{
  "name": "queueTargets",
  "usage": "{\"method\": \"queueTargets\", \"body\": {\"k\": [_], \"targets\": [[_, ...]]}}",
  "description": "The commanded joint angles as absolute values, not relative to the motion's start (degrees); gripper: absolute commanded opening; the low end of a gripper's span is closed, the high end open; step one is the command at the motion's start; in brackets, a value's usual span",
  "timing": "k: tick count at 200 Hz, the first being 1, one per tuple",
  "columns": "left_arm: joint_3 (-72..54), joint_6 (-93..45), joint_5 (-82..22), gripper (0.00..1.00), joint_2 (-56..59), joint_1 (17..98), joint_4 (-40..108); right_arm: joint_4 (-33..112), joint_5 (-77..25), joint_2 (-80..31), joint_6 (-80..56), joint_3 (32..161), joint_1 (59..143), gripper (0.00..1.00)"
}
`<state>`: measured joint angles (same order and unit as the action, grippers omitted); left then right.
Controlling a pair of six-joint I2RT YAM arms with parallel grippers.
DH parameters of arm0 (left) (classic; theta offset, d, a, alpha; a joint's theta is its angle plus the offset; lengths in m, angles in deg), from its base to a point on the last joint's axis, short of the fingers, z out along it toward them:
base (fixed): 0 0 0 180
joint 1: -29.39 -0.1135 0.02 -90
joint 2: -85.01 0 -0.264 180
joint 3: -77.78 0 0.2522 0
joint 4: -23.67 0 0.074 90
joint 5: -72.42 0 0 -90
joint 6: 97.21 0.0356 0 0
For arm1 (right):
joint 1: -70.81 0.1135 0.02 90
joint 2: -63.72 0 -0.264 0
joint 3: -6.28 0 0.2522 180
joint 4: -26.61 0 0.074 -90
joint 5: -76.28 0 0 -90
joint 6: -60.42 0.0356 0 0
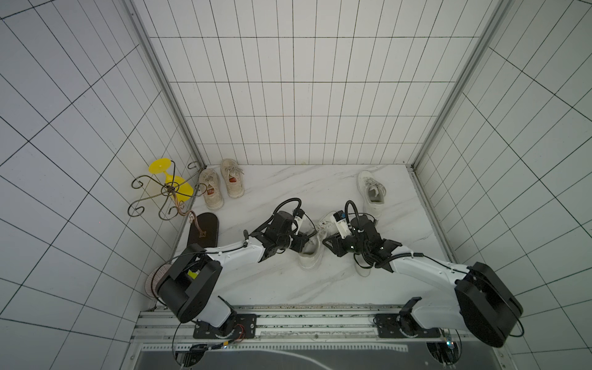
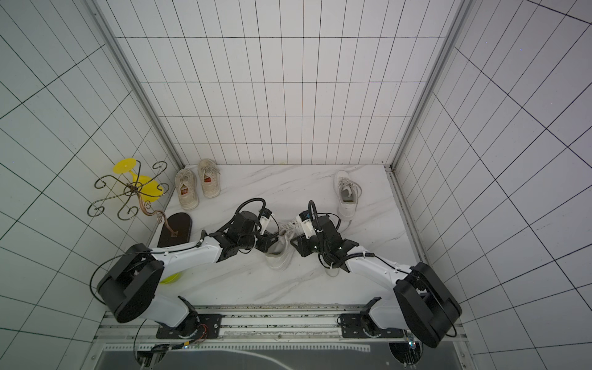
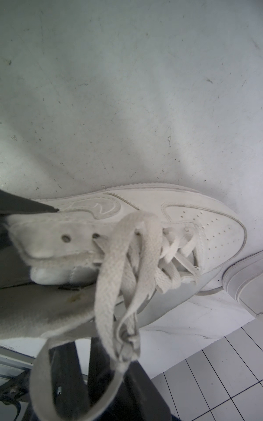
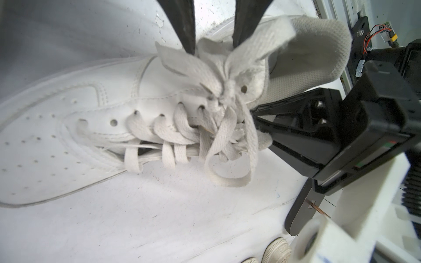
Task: Remove the insole from the shoe
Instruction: Untie the shoelace on the shoe.
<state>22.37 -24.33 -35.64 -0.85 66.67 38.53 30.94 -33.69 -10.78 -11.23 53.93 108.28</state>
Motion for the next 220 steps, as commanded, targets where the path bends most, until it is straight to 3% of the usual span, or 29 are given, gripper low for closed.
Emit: {"method": "queueTargets", "body": {"k": [1,41,149,220], "targets": [[22.4,-24.5,-38.1,0.00,1.7,66.6,34.4,28.9,-32.9,-9.0,-12.0,50.8,107.9,0.34],[22.7,-24.9,-38.7,0.00,2.1,66.1,33.9,28.3,-32.7,-6.7,-11.8,49.1,107.9,0.36],[23.4,-25.5,-40.8,0.00,2.7,65.5,32.6,25.8,-33.1,-10.4,-12.0,49.4,108.8,0.28],[23.7,-26.2,-40.3,0.00,2.5,64.1,32.5,29.9,-28.7,-0.5,-10.2,46.1,106.4,0.32]]}}
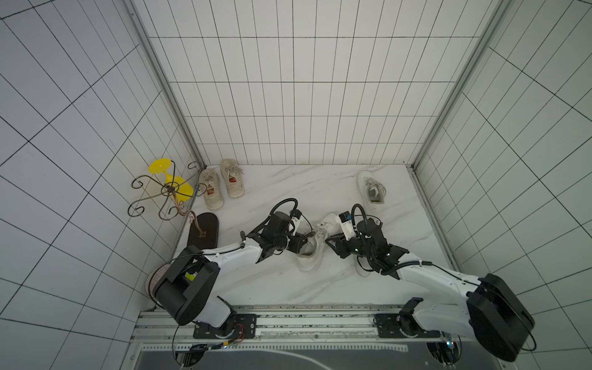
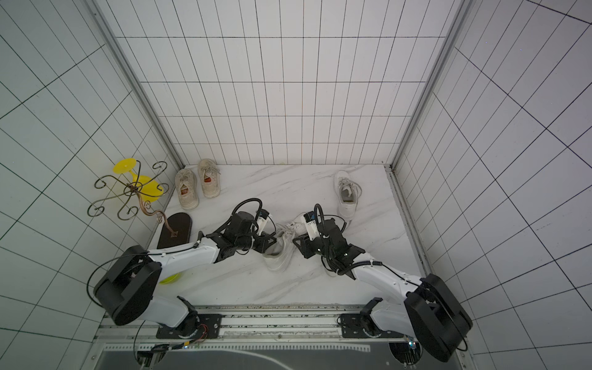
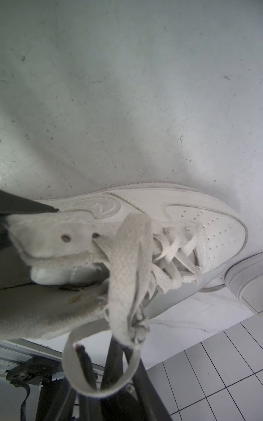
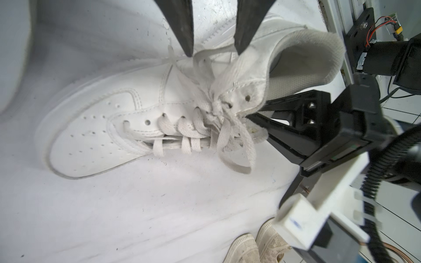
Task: Remove the insole from the shoe
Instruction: Untie the shoelace on the shoe.
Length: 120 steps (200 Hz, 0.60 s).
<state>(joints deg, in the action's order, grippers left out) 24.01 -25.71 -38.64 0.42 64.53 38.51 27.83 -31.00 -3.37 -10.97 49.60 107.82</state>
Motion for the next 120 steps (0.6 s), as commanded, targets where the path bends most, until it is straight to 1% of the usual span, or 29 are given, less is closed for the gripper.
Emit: {"method": "queueTargets", "body": {"k": [1,42,86,120], "targets": [[23.7,-26.2,-40.3,0.00,2.5,64.1,32.5,29.9,-28.7,-0.5,-10.1,46.1,106.4,0.32],[23.9,-26.1,-41.9,0.00,2.6,64.1,31.6,30.0,-28.5,-5.6,-10.5,47.5,105.4,0.28],[24.1,-26.2,-42.9,0.00,2.5,64.1,31.1,26.8,-29.9,-9.8,-11.6,49.2,106.5,0.28],[24.0,-26.2,-44.3,0.00,2.1,64.1,30.5,26.5,-28.8,-12.1,-12.0,50.9,107.6,0.28]]}}
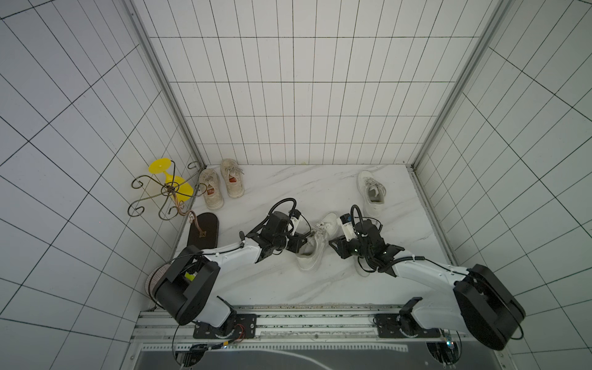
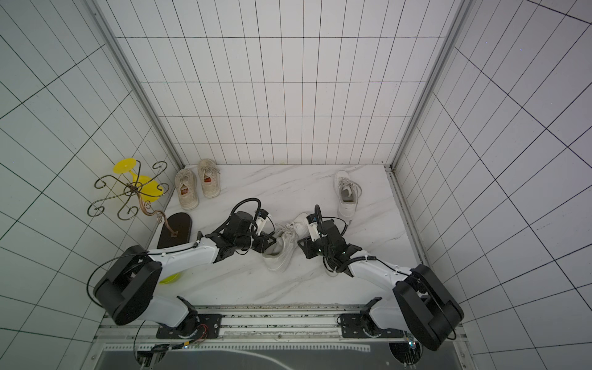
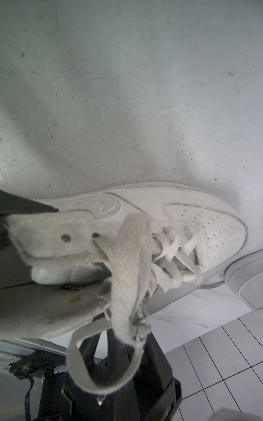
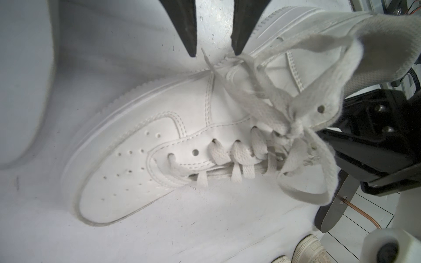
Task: Remove the insole from the shoe
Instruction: Untie the shoelace on the shoe.
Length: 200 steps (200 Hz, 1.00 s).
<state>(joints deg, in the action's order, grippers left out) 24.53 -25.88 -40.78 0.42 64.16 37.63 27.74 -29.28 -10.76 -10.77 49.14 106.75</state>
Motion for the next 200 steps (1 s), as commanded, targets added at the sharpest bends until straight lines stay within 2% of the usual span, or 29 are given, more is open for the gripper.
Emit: {"method": "queueTargets", "body": {"k": [1,23,58,123,156,200], "targets": [[24.0,-26.2,-44.3,0.00,2.1,64.2,30.5,26.5,-28.8,-12.2,-12.0,50.9,107.6,0.28],[24.1,-26.2,-45.1,0.00,2.2,64.3,30.2,26.2,-27.9,-13.0,-11.9,51.9,107.7,0.27],[24.0,-26.0,-45.7,0.00,2.1,64.6,30.0,26.6,-25.9,-13.8,-11.9,52.7,107.7,0.21],[23.8,-25.8,-44.7,0.00,2.1,64.9,30.5,26.9,-24.5,-13.0,-11.1,53.3,107.8,0.00],[24.0,-26.1,-39.8,0.00,2.9,64.2,32.2,29.1,-18.3,-9.7,-8.9,52.2,107.0,0.00],[24.1,-26.3,-38.1,0.00,2.9,63.7,32.7,30.7,-14.0,-4.8,-5.4,50.4,103.9,0.00]]}}
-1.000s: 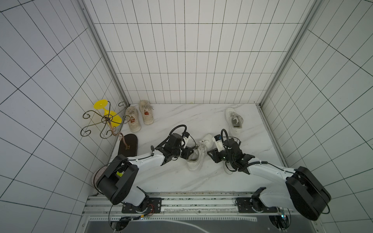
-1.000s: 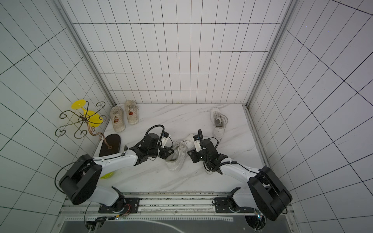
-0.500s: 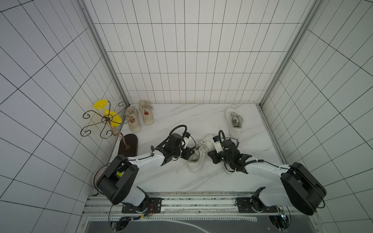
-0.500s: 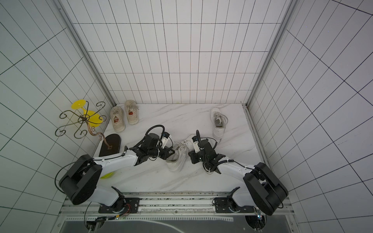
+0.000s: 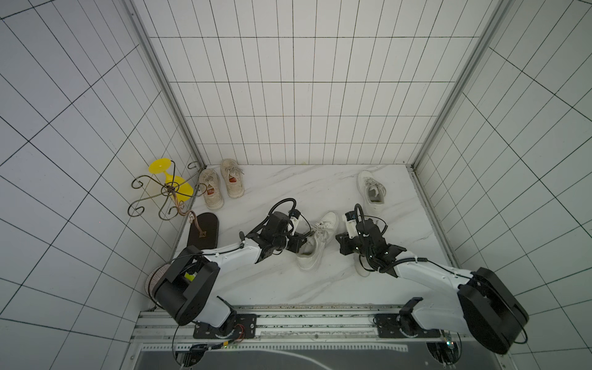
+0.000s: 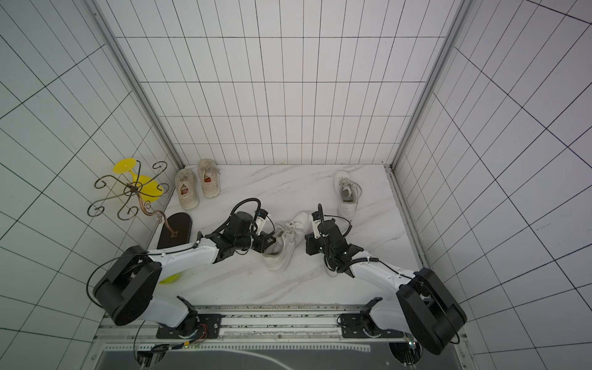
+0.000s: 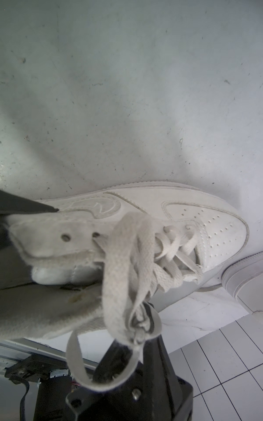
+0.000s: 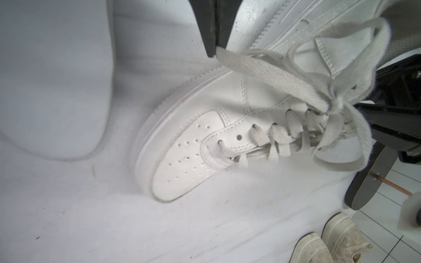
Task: Remove the insole from the shoe
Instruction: Untie the shoelace on the shoe.
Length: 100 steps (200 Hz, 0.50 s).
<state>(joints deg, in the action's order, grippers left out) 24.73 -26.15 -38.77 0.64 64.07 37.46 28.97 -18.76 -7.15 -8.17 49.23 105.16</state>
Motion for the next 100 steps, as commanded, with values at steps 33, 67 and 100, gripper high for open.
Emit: {"method": "queueTargets", "body": {"k": [33,67,100], "targets": [[24.0,-26.1,-38.2,0.00,2.7,63.7,32.9,34.0,-8.9,-2.1,-2.2,51.5,101.3,0.00],[23.8,-26.0,-37.2,0.00,2.5,63.8,33.5,36.5,-6.2,3.6,-0.6,52.1,96.1,0.00],[23.8,-26.1,-35.5,0.00,2.7,63.7,34.1,39.9,-6.3,8.6,-0.1,52.8,89.6,0.00]]}}
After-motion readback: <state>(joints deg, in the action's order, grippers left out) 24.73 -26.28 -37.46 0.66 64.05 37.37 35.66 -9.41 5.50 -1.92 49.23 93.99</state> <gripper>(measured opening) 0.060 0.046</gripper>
